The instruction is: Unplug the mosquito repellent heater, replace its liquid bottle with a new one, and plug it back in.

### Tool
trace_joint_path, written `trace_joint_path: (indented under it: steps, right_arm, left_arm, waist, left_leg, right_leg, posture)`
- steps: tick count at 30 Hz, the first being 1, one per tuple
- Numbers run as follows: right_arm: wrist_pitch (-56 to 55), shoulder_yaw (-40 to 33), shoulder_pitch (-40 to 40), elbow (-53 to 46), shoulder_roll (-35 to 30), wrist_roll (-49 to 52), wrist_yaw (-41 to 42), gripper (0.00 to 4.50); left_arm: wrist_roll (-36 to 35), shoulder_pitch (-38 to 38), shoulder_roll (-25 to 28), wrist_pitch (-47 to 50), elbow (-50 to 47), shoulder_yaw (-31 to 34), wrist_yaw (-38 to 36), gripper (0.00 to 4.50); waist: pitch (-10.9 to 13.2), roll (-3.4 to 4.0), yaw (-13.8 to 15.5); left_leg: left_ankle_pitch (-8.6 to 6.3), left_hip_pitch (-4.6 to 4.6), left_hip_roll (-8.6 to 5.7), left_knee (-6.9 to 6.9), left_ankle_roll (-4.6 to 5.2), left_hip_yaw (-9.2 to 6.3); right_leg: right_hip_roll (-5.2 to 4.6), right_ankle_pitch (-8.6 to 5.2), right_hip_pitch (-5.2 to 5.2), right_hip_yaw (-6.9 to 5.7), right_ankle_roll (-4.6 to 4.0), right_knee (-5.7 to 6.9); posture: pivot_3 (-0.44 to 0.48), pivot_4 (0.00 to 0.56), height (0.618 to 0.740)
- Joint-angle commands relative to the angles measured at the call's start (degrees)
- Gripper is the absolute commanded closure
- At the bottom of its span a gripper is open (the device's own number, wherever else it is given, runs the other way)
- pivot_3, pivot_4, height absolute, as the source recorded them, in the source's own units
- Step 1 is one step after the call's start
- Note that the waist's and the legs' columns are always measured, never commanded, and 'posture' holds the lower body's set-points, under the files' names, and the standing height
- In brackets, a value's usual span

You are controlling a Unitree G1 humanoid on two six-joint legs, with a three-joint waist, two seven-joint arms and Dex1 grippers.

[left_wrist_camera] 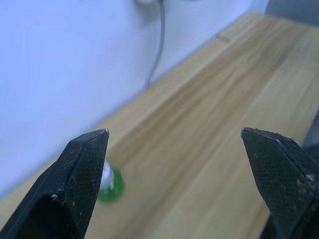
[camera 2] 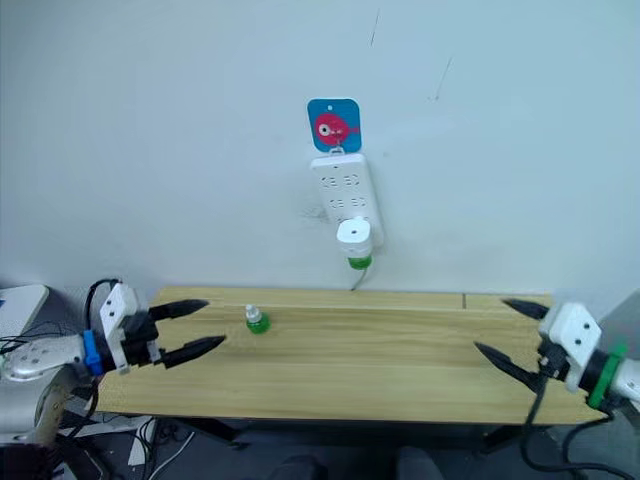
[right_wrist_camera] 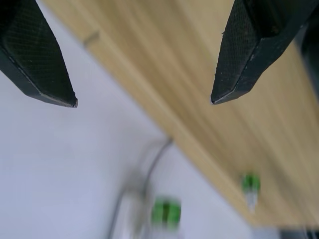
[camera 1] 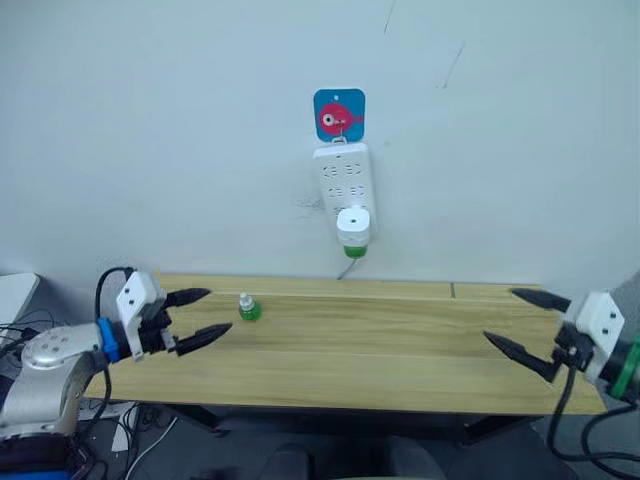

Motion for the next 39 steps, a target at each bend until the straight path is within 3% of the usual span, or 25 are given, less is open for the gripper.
trace_joint_path:
  steps: [1,9,16,24,39]
  right_arm:
    - [8.32,1.53,-4.41,-9.67,-0.36,4.44,-6.58,0.03]
    - [19.84,5.19,-14.70,-14.27,-1.42,8.90,-12.36,0.03]
    - [24.96,7.90,-19.15,-16.79,-0.85,10.24,-15.84,0.03]
    - [27.95,8.91,-20.19,-19.63,-0.14,11.07,-18.85,0.03]
    - [30.98,8.14,-20.81,-21.39,-0.57,12.87,-20.30,0.03]
  left_arm:
    - [-1.92,-5.90,-1.56,4.47,-1.78,-1.25,2.59,0.00]
    - [-1.69,-19.75,-7.54,9.60,5.00,-4.39,4.77,0.00]
    - [1.48,-29.57,-11.91,6.63,15.97,-7.83,3.32,0.00]
    - [5.44,-39.43,-16.46,0.81,31.51,-9.32,2.25,0.00]
    - [10.81,-51.50,-20.48,-8.45,50.47,-8.93,-1.38,0.00]
  waist:
    - [0.14,-0.10,-0.26]
    - [1.22,-0.45,-2.09]
    - [1.96,-0.59,-3.14]
    - [2.68,-0.65,-4.32]
    - [3.23,-0.82,-5.80]
  left_leg:
    - [0.00,-0.02,-0.02,0.00,0.00,-0.03]
    - [0.00,-0.13,-0.08,0.02,0.00,-0.01]
    - [0.00,-0.15,-0.06,0.00,0.00,-0.06]
    - [0.00,-0.39,-0.08,0.03,0.00,-0.12]
    - [0.00,-0.86,-0.10,0.08,0.00,-0.24]
  right_leg:
    - [0.00,0.01,0.00,-0.02,0.01,-0.02]
    - [-0.03,0.20,-0.01,0.01,0.34,-0.17]
    - [0.02,0.21,-0.05,-0.01,0.36,-0.17]
    - [0.00,0.24,-0.15,-0.03,0.41,-0.24]
    - [-0.02,0.29,-0.52,-0.11,0.53,-0.25]
  posture:
    - [-0.051,0.078,0.740]
    - [-0.098,0.104,0.740]
    - [-0.144,0.122,0.740]
    - [-0.197,0.132,0.740]
    - [-0.218,0.141,0.740]
